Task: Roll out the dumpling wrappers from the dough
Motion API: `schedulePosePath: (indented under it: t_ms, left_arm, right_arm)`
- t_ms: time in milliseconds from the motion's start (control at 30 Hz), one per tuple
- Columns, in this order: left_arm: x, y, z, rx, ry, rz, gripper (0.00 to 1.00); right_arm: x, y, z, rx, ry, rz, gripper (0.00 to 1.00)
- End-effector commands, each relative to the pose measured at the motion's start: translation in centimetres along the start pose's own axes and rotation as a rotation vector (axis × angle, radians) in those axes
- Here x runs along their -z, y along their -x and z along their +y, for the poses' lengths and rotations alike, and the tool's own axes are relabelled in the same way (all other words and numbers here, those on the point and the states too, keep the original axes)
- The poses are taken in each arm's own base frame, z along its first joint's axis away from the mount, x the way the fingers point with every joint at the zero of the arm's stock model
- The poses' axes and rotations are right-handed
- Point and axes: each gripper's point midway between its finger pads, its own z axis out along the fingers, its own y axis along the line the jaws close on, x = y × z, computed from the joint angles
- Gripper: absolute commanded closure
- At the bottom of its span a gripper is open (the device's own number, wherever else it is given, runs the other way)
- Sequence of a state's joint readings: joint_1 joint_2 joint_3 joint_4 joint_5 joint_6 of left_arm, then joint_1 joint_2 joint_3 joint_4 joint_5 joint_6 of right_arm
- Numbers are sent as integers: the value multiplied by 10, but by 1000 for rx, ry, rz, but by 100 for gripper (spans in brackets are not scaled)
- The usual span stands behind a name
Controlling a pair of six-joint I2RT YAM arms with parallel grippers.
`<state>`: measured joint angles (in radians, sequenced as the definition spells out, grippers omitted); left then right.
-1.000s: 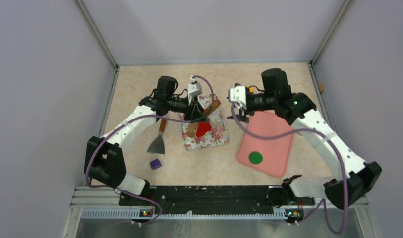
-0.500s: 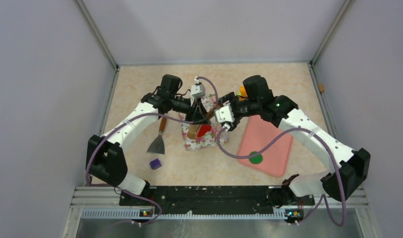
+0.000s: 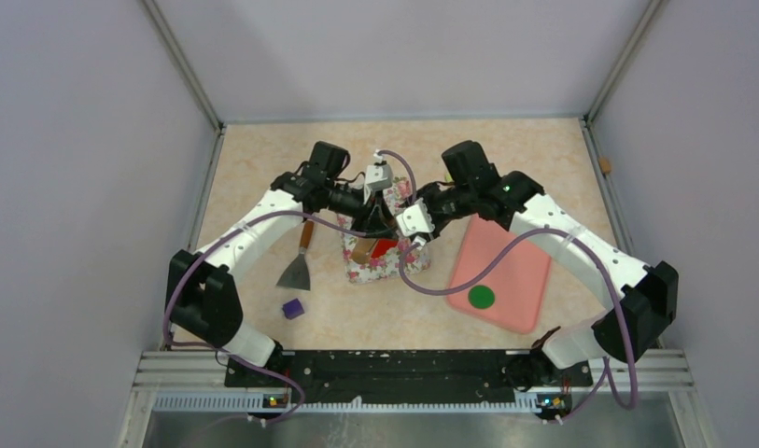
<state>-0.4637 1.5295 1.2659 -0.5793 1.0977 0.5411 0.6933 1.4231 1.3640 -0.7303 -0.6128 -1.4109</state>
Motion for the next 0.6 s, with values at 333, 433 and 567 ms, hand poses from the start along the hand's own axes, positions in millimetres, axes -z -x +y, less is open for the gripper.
schedulePosePath:
  t_ms: [333,433,567]
  left_arm:
    - [4,22,42,-55,152,-89,91]
    - [6,19,49,-33,187,-106,71]
    - [5,18,47,-56,201,-136,58]
  right_arm:
    - [11,43,13,-88,35,-95,100]
    - [12,41,10,-180,25,-73,100]
    - [15,38,-1,-339,3,-52,100]
